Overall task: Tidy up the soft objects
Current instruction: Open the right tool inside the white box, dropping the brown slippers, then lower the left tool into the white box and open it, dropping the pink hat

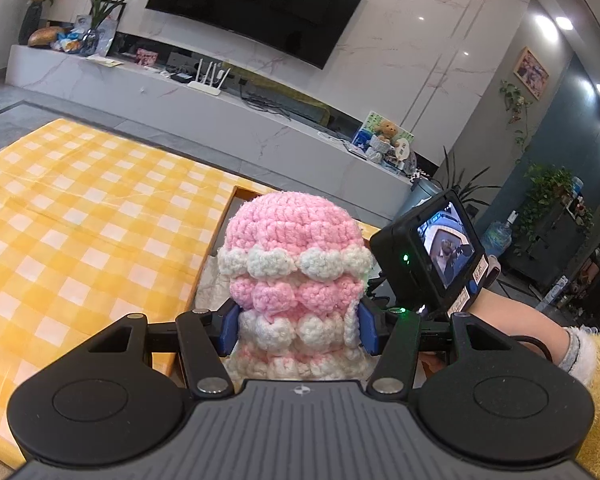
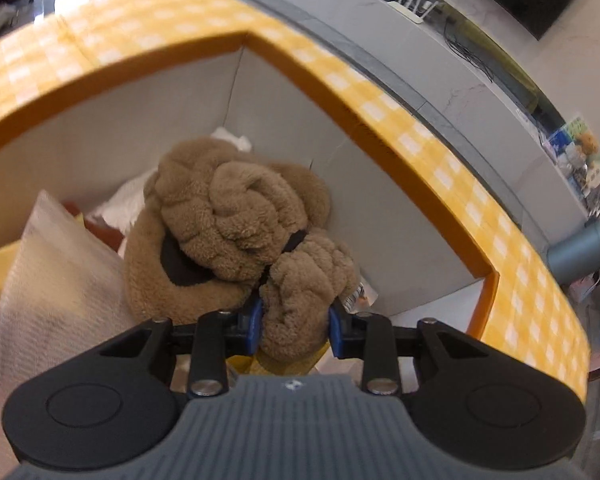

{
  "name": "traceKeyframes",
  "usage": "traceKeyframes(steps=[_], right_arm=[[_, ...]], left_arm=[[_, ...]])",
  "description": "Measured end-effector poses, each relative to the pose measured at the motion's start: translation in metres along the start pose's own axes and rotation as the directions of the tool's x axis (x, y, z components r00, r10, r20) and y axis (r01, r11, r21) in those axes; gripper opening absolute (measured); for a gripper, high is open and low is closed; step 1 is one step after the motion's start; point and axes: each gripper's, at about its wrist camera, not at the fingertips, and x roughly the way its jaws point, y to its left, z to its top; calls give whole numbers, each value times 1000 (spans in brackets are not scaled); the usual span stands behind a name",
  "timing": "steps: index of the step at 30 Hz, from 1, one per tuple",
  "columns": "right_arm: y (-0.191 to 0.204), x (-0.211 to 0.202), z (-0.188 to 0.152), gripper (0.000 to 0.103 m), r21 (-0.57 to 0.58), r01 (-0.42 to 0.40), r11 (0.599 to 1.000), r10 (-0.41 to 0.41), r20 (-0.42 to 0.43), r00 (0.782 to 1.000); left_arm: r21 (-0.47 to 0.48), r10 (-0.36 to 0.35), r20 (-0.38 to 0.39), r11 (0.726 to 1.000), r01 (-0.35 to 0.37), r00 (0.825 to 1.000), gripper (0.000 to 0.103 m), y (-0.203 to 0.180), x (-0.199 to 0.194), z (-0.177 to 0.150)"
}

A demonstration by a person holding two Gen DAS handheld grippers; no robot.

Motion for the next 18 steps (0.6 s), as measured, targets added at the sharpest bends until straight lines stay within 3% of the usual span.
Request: traceKeyframes(steps=[2, 5, 10, 13, 18], right_arm=[[4, -2, -1, 40, -23, 17, 1000, -17, 0, 1000], [4, -12, -6, 56, 7, 13, 1000, -13, 23, 1000], [-3, -44, -18, 81, 61, -8, 998, -1, 143, 990], [-12, -64, -23, 83, 108, -35, 994, 14, 196, 981], [-28, -94, -32, 87, 168, -17, 986, -28, 267, 963]], left_arm=[[-3, -9, -1, 1000, 9, 1000, 65, 0, -1, 0], [-2, -4, -15, 1000, 4, 1000, 65, -1, -2, -1], [21, 6, 5, 1000, -6, 1000, 65, -6, -10, 0], [46, 7, 3, 999, -8, 1000, 66, -9, -11, 0], [100, 26, 33, 995, -29, 999, 66, -16, 6, -3]])
